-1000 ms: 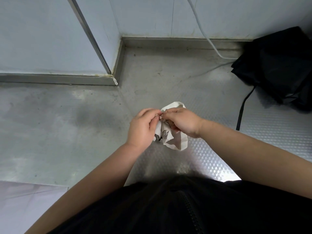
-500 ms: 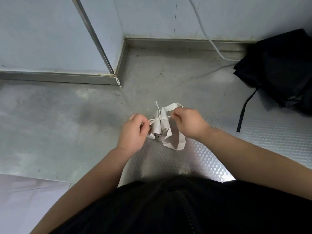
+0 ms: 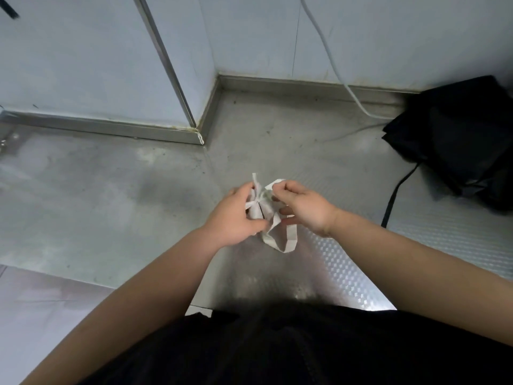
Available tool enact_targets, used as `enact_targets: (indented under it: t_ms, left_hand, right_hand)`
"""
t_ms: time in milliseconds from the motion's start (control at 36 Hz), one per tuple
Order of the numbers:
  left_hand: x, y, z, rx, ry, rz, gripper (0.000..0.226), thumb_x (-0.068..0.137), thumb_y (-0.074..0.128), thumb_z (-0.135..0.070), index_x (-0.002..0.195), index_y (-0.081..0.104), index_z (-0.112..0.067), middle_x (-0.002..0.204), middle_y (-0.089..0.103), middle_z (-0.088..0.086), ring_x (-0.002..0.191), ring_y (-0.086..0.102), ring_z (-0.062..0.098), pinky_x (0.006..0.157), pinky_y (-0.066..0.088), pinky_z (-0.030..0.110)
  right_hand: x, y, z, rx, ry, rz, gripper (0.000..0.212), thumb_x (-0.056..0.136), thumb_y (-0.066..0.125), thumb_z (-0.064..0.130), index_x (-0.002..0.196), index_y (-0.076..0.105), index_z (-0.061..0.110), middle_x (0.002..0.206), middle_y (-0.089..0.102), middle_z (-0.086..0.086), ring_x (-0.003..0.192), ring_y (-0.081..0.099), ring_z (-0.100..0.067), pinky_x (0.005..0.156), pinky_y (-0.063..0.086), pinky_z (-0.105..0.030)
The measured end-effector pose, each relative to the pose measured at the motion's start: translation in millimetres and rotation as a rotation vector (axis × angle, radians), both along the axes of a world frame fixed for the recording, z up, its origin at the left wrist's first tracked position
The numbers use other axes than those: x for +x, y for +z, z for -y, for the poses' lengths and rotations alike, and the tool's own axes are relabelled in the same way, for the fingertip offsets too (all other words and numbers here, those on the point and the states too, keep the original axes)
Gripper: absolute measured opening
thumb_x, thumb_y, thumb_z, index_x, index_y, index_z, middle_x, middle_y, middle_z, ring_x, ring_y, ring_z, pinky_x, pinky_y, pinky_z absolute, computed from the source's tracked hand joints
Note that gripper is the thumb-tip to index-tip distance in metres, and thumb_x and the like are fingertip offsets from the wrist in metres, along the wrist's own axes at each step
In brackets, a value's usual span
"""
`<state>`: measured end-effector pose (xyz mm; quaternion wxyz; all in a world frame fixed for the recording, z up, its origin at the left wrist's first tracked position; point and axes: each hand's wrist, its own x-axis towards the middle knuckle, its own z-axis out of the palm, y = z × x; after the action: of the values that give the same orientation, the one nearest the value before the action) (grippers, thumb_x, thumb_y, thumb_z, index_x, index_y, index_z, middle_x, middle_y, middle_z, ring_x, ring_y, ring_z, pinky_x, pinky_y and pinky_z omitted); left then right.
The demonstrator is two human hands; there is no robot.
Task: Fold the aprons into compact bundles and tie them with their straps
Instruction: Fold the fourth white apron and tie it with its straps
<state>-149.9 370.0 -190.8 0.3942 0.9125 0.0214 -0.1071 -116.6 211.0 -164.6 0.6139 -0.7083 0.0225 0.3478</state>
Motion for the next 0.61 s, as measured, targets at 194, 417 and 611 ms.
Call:
enact_targets:
  t_ms: [194, 417, 611]
  left_hand:
    - [8.5, 43.9, 7.5, -0.901, 0.449, -0.227, 0.034, 0.088, 0.059, -0.017, 0.118, 0.055, -0.004, 0.103, 0.069, 0.012, 0.085, 0.07, 0.019, 0.066, 0.057, 0.032]
    - [16.4, 83.4, 19.1, -1.214, 0.477, -0.232, 0.027, 0.094, 0.049, -0.023, 0.113, 0.06, -0.007, 0.105, 0.068, 0.011, 0.094, 0.067, 0.021, 0.085, 0.056, 0.032]
    - [31.0, 103.8, 12.5, -1.213, 0.573, -0.093, 0.026, 0.093, 0.053, -0.024, 0.114, 0.06, -0.009, 0.105, 0.066, 0.007, 0.089, 0.068, 0.02, 0.07, 0.058, 0.027]
  right_hand:
    - [4.2, 7.8, 10.3, -0.097, 0.184, 0.167, 0.1, 0.065, 0.083, 0.039, 0.145, 0.025, 0.023, 0.132, 0.049, 0.009, 0.118, 0.053, -0.012, 0.102, 0.043, -0.031]
    - [16.7, 41.3, 6.4, -0.106, 0.056, 0.382, 0.065, 0.077, 0.075, 0.012, 0.13, 0.038, 0.017, 0.107, 0.061, 0.005, 0.101, 0.06, -0.014, 0.094, 0.047, -0.029]
    - [34.1, 63.2, 15.0, -0.101, 0.011, 0.275, 0.011, 0.084, 0.059, 0.007, 0.074, 0.059, 0.012, 0.053, 0.053, 0.003, 0.058, 0.05, -0.019, 0.078, 0.053, -0.048]
